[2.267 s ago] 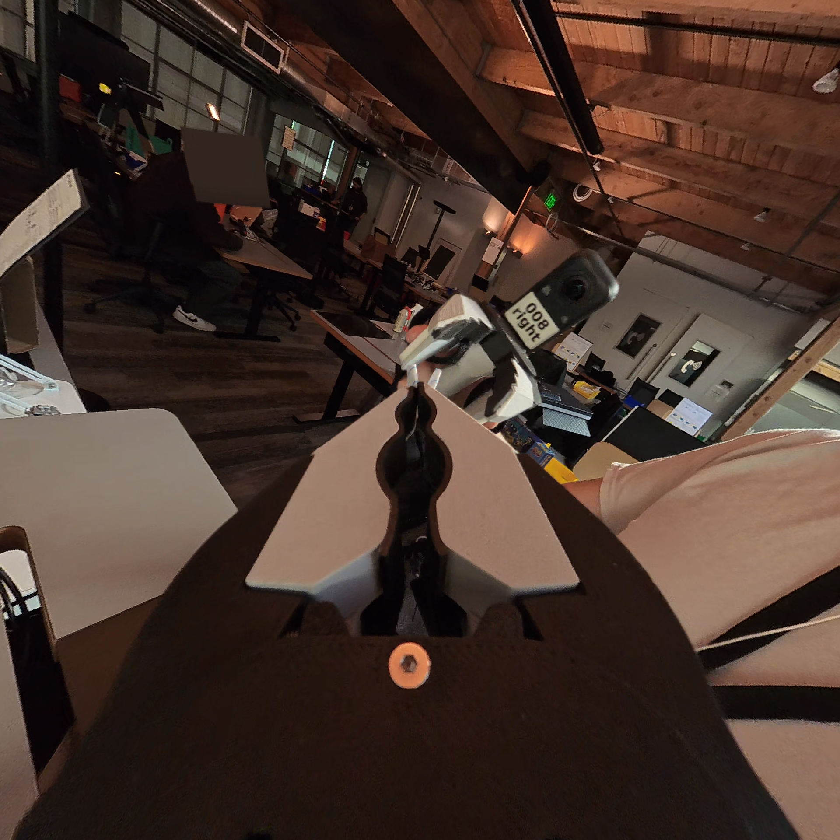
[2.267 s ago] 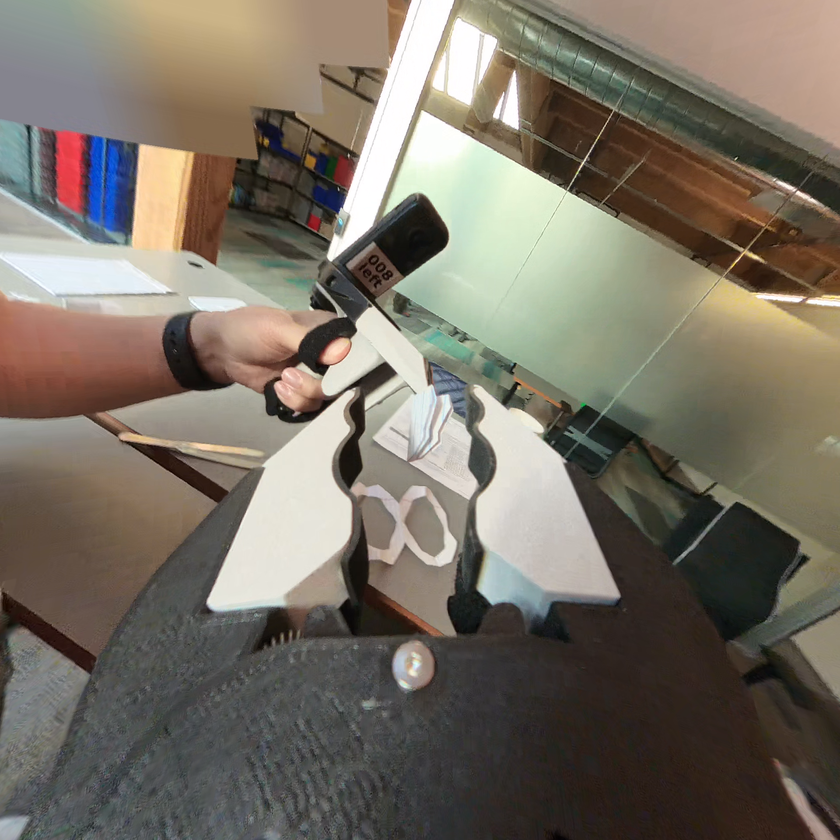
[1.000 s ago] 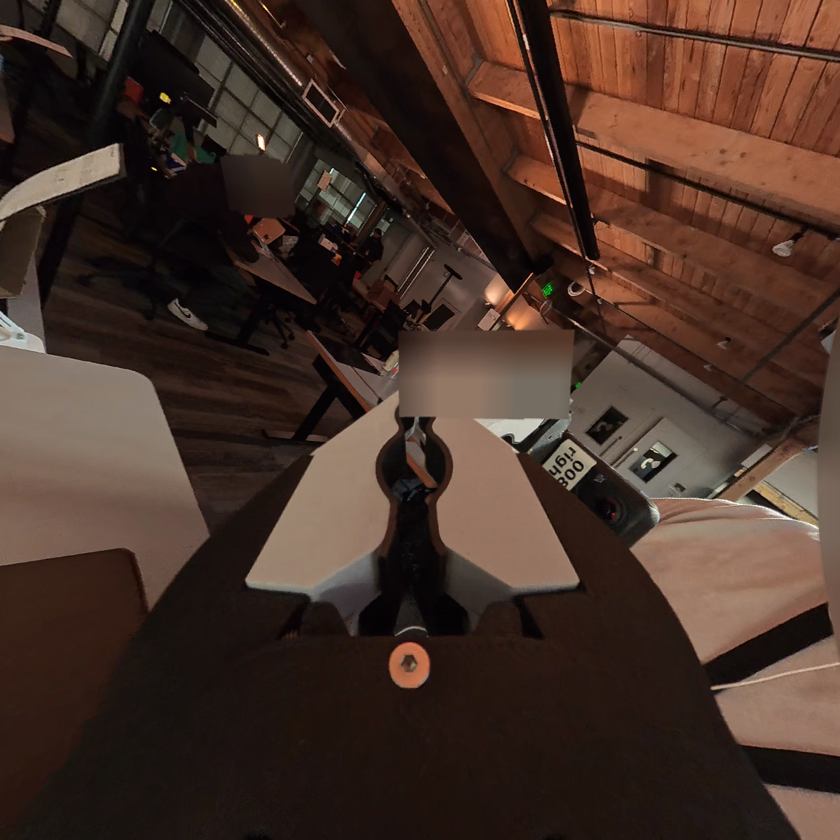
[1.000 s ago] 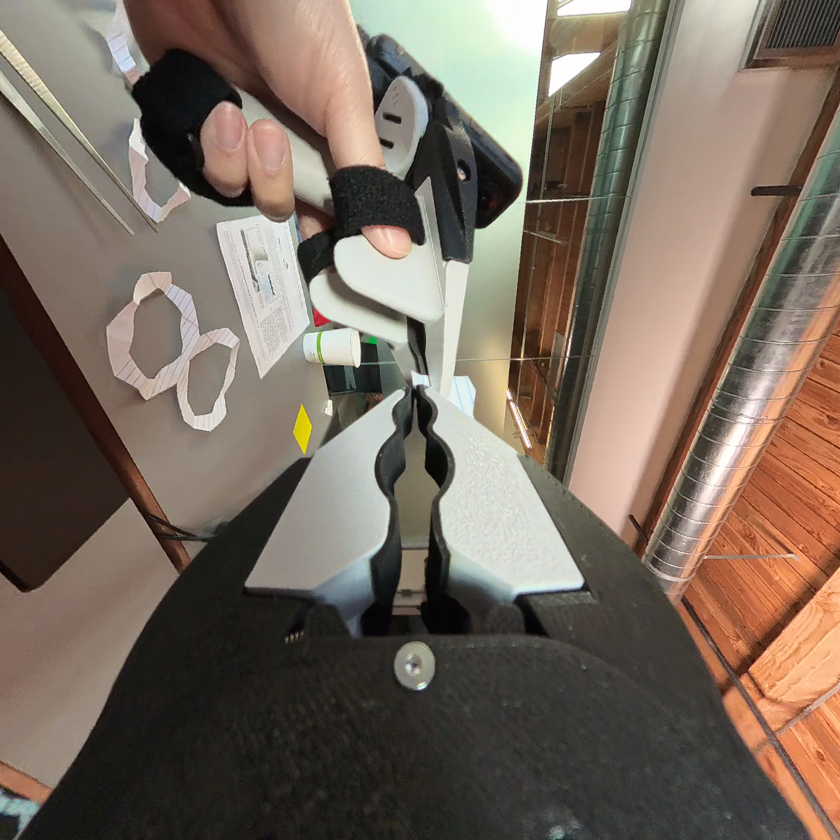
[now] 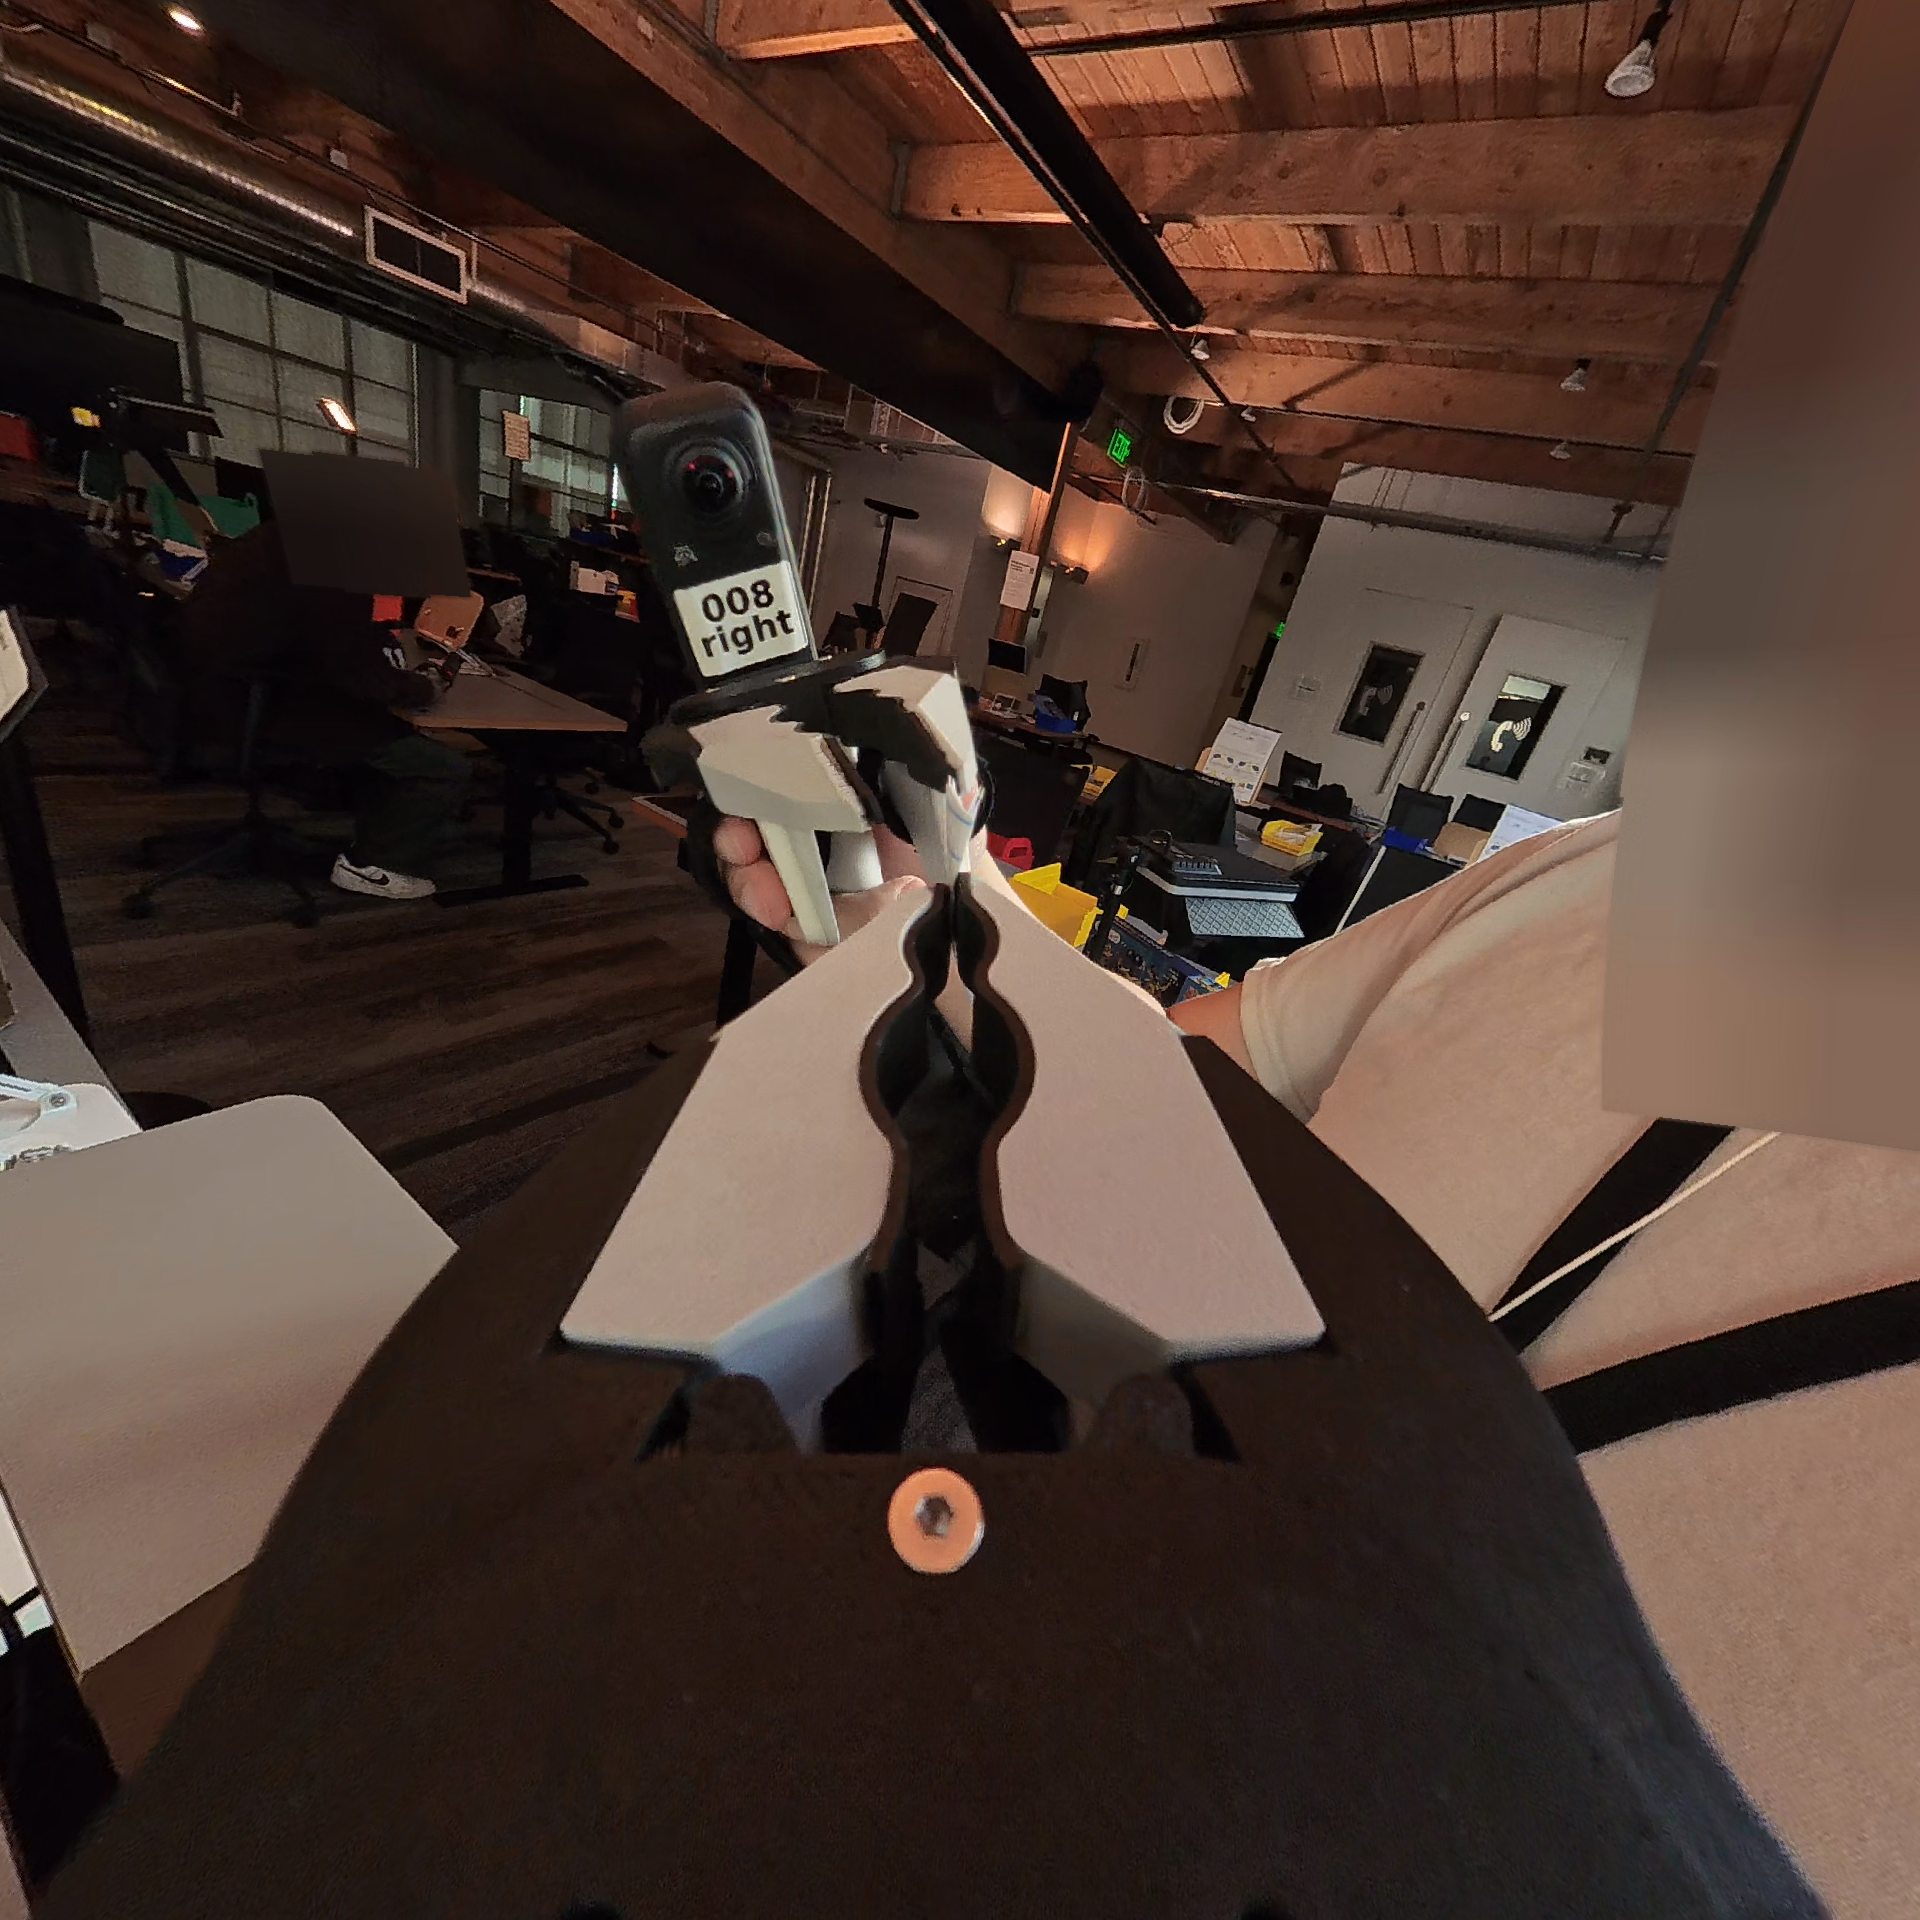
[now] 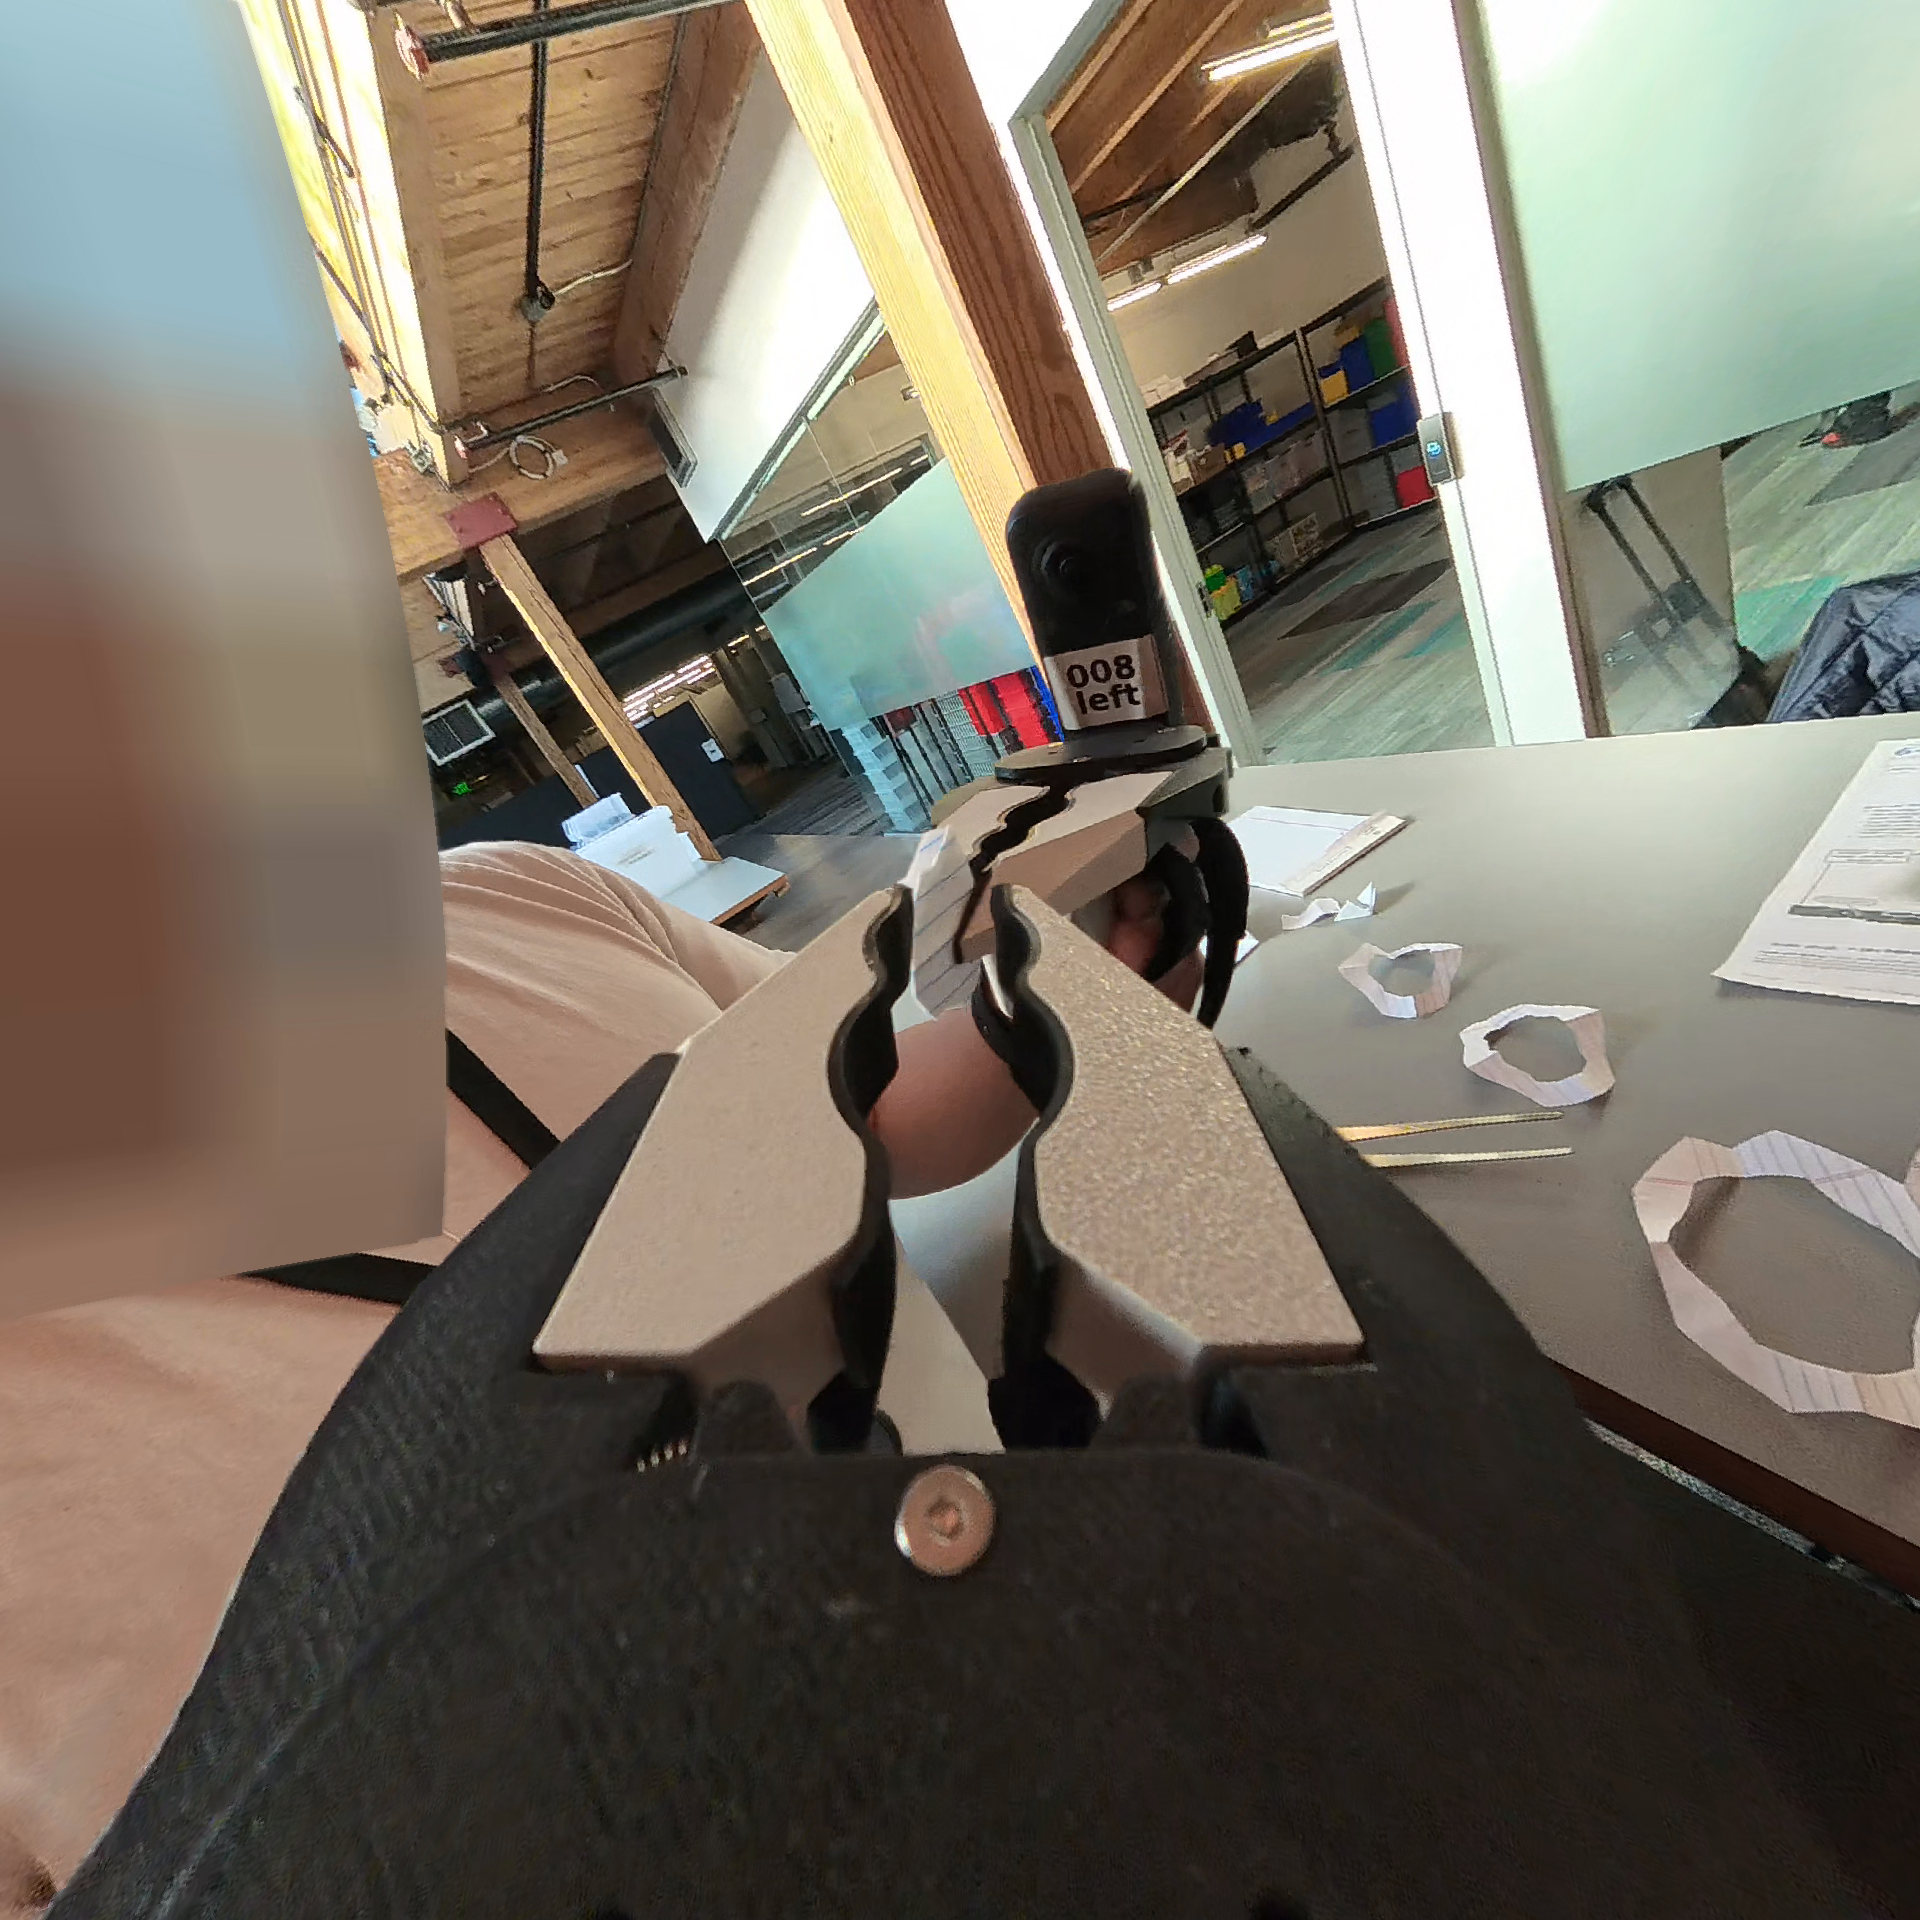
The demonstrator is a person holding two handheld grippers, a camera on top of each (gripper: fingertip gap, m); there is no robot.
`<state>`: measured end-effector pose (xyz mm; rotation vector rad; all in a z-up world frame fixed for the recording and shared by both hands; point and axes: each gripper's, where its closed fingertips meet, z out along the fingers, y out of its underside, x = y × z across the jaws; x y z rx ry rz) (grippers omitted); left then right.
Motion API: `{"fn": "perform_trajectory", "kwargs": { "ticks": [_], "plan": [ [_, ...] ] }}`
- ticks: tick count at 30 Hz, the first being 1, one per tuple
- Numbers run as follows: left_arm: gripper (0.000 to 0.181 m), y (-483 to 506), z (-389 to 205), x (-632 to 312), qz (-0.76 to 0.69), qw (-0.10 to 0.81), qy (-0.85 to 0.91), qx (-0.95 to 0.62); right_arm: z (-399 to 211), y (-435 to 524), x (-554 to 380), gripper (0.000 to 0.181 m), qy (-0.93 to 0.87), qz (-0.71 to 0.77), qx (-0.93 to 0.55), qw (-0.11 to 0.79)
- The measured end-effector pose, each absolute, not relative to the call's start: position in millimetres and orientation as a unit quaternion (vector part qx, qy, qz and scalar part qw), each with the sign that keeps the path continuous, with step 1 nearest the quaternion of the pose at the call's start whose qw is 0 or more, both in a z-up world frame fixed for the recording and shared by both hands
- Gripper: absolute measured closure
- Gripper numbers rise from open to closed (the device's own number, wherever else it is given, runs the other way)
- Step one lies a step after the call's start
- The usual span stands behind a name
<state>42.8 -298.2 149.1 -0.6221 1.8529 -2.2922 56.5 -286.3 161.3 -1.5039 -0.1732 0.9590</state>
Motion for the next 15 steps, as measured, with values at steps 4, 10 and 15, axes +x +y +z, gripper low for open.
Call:
{"fn": "perform_trajectory", "kwargs": {
  "ticks": [4,10,15],
  "plan": [
    [0.181,-298,147,45,-0.756,0.065,0.617,-0.209,159,-286,57,0.167,-0.080,0.413,-0.658,0.625],
    [0.181,-299,146,48,-0.750,0.064,0.623,-0.214,161,-285,66,0.171,-0.085,0.340,-0.676,0.648],
    [0.181,-305,145,51,-0.751,0.054,0.623,-0.212,156,-288,62,0.171,-0.087,0.353,-0.676,0.641]
  ]
}}
